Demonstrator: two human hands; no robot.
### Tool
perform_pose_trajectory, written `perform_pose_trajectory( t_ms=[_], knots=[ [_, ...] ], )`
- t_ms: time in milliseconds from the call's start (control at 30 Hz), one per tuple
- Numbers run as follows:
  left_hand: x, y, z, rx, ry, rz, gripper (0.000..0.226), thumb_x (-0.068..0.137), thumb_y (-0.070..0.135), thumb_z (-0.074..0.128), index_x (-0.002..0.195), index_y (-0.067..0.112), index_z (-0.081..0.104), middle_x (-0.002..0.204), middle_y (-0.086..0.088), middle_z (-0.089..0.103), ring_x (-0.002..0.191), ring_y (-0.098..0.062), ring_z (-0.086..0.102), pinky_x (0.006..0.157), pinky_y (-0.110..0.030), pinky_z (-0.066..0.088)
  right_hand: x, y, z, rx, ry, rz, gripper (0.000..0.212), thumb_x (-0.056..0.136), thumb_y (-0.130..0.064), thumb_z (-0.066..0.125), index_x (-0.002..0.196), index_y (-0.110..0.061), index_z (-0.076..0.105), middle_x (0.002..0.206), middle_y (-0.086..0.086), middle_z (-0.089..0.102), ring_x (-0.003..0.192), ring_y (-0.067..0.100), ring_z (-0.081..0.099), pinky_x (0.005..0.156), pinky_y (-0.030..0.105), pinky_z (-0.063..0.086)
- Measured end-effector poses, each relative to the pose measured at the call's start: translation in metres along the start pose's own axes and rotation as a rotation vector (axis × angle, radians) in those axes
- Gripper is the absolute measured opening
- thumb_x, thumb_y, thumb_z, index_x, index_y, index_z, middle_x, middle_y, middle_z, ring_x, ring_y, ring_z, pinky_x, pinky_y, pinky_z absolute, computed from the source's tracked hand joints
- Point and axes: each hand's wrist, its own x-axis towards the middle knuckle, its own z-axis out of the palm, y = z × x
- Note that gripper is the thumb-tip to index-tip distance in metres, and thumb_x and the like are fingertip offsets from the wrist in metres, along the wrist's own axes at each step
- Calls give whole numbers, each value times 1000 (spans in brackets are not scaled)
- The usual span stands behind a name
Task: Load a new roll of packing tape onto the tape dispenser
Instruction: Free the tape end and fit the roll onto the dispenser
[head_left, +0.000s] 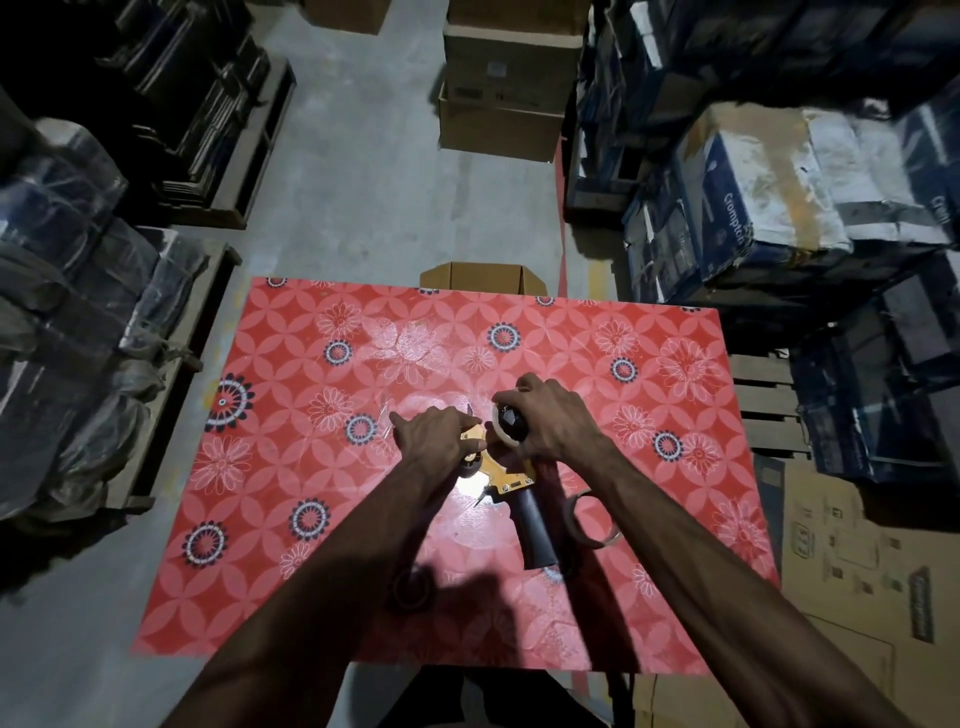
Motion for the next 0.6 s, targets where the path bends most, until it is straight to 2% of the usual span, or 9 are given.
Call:
perform_pose_trajectory(
  t_ms=[133, 267, 333, 400, 500, 533, 600],
  knots=[
    [0, 4, -7, 37, -15, 3, 46, 89, 62, 74, 128, 37, 74, 106, 5, 81, 117, -25, 71, 122, -75, 10, 3, -8, 2, -33, 2, 24, 94, 64, -44, 94, 148, -32, 53, 136, 10, 56, 114, 35, 60, 86, 44, 56],
    [-2, 5, -10, 22, -11, -6, 37, 87, 60, 76, 110, 31, 80, 97, 6, 80, 110, -24, 72, 122, -76, 8, 6, -14, 0, 62, 27, 127, 100, 58, -47, 98, 146, -28, 55, 132, 11, 56, 115, 36, 60, 89, 44, 55],
    [-4, 6, -11, 24, -17, -18, 37, 88, 58, 77, 110, 30, 80, 97, 6, 80, 110, -23, 72, 123, -77, 6, 3, -19, 3, 92, 45, 180, 99, 59, -48, 97, 146, -28, 54, 134, 12, 55, 118, 37, 59, 90, 46, 56],
    [-6, 9, -12, 41, -12, -18, 35, 88, 59, 77, 107, 29, 79, 92, 7, 79, 107, -21, 74, 123, -77, 7, -3, -27, 6, 38, 72, 149, 97, 62, -51, 95, 145, -28, 50, 139, 12, 50, 124, 37, 53, 89, 48, 58],
    [-6, 21, -20, 52, -4, -5, 37, 95, 63, 66, 86, 27, 68, 74, 10, 65, 92, -16, 67, 121, -78, 11, -4, -42, -11, 39, 242, 53, 79, 73, -54, 86, 142, -31, 53, 142, 11, 47, 128, 31, 46, 85, 47, 61],
    [-8, 22, -19, 53, -8, -1, 33, 97, 60, 64, 87, 29, 64, 73, 9, 60, 91, -16, 63, 120, -77, 12, -2, -46, -21, 88, 301, 50, 75, 75, -53, 83, 142, -33, 55, 141, 9, 49, 127, 30, 47, 85, 44, 60],
    [-5, 16, -15, 40, 10, -12, 21, 97, 51, 66, 91, 30, 67, 76, 8, 60, 93, -18, 62, 120, -74, 19, 2, -52, -45, 256, 391, 101, 80, 70, -56, 83, 143, -39, 57, 136, 4, 54, 124, 26, 51, 87, 39, 54]
  ],
)
